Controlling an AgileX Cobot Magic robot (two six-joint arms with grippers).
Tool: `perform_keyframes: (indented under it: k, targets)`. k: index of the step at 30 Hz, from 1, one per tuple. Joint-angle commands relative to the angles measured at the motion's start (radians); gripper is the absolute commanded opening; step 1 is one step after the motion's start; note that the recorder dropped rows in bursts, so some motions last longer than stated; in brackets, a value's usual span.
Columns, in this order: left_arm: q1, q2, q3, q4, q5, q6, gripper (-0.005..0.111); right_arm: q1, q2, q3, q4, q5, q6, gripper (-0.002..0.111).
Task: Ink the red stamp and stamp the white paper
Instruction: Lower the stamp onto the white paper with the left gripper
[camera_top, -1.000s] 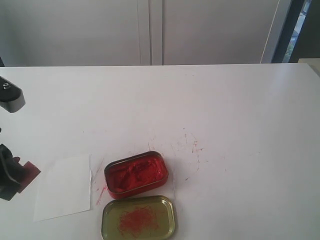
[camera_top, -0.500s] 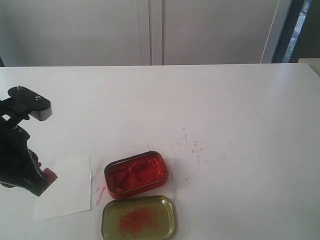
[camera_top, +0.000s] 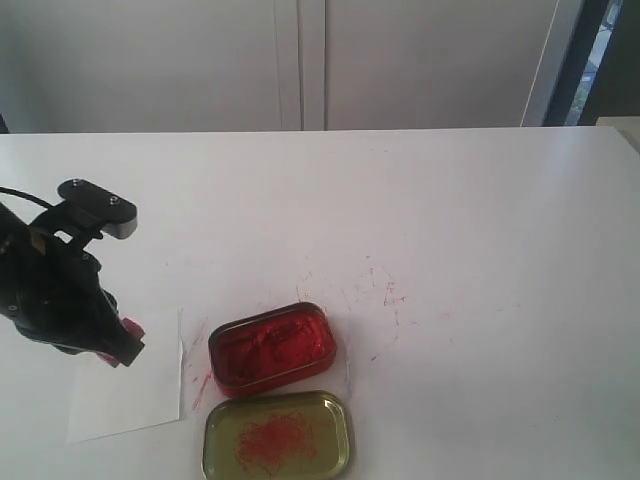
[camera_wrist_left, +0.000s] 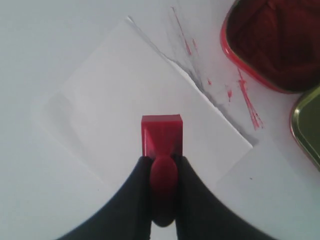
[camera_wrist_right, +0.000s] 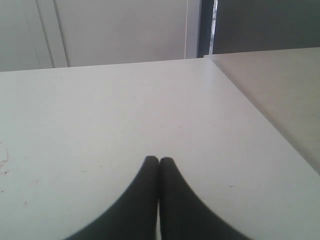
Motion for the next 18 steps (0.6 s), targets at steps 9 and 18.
perform_keyframes:
  k: [9, 18]
  targets:
    - [0.004, 0.117, 0.006, 0.012, -0.044, 0.000, 0.000, -0.003, -0.004, 0.005, 0.000, -0.015, 0.004, 0.000]
    - [0.004, 0.137, 0.006, 0.043, -0.054, 0.000, 0.000, -0.003, -0.004, 0.005, 0.000, -0.015, 0.004, 0.000]
